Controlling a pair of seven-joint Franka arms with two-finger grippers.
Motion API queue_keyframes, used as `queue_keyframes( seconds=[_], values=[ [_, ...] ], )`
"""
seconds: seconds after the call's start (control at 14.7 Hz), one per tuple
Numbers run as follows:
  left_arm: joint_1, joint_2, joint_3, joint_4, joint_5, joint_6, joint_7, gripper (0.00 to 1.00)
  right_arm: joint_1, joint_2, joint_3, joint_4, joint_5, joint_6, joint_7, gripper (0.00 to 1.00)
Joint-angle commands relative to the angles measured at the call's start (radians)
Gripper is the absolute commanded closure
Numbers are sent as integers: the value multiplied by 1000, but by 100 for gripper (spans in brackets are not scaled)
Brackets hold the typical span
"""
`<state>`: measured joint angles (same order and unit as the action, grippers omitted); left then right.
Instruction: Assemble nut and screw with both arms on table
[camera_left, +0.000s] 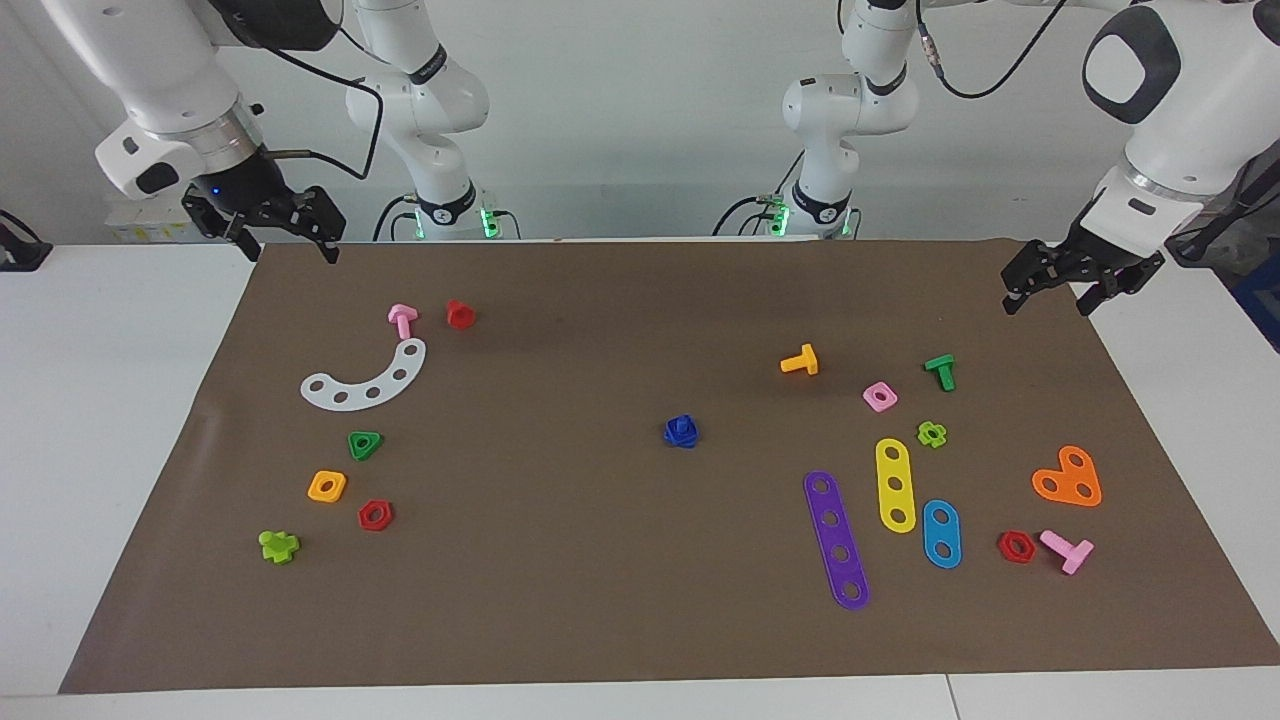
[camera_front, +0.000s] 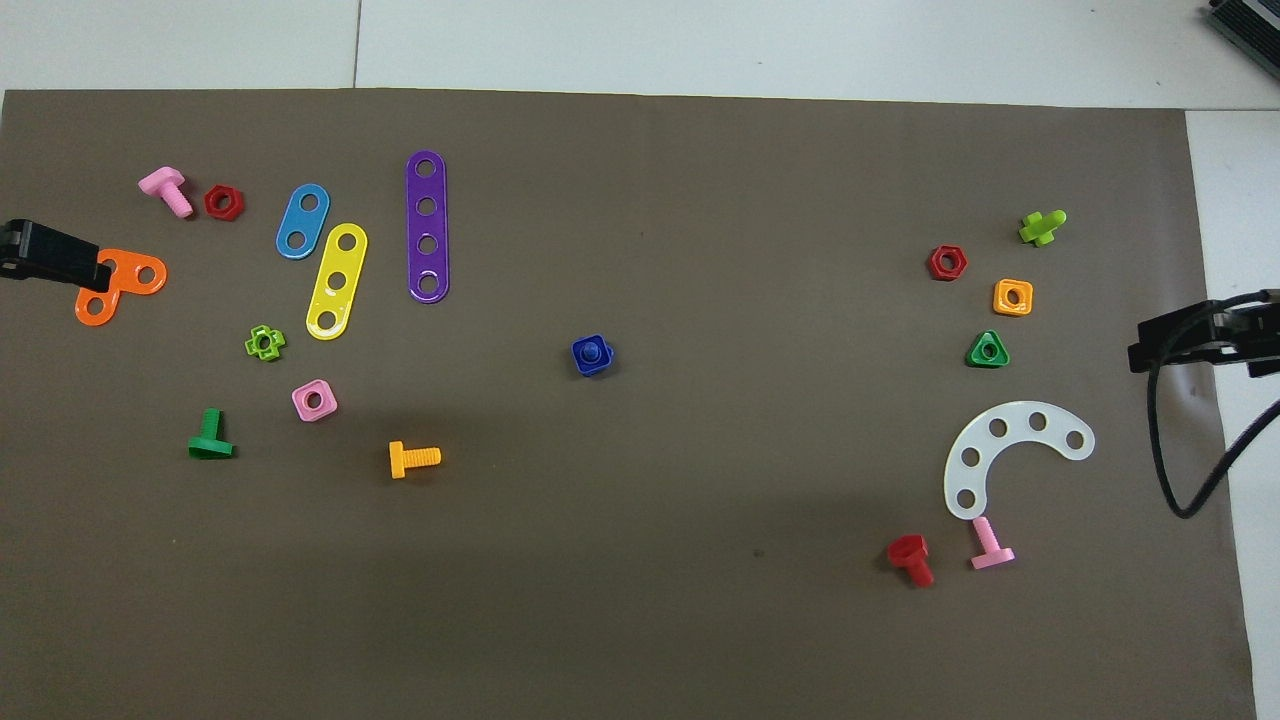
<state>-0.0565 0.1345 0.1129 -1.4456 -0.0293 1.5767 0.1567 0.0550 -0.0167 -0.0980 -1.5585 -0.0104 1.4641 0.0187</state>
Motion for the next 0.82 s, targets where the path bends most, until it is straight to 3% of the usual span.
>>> queue_keyframes(
  seconds=[0.0,0.75],
  values=[
    [9,-27,-2,-24,-7,-9,15,0,-9,-8,8,-11,-6,45,3,0],
    [10,-41,-2,-19,22,-26,18,0,-6,-11,11,-12,10,39,4,0]
  ],
)
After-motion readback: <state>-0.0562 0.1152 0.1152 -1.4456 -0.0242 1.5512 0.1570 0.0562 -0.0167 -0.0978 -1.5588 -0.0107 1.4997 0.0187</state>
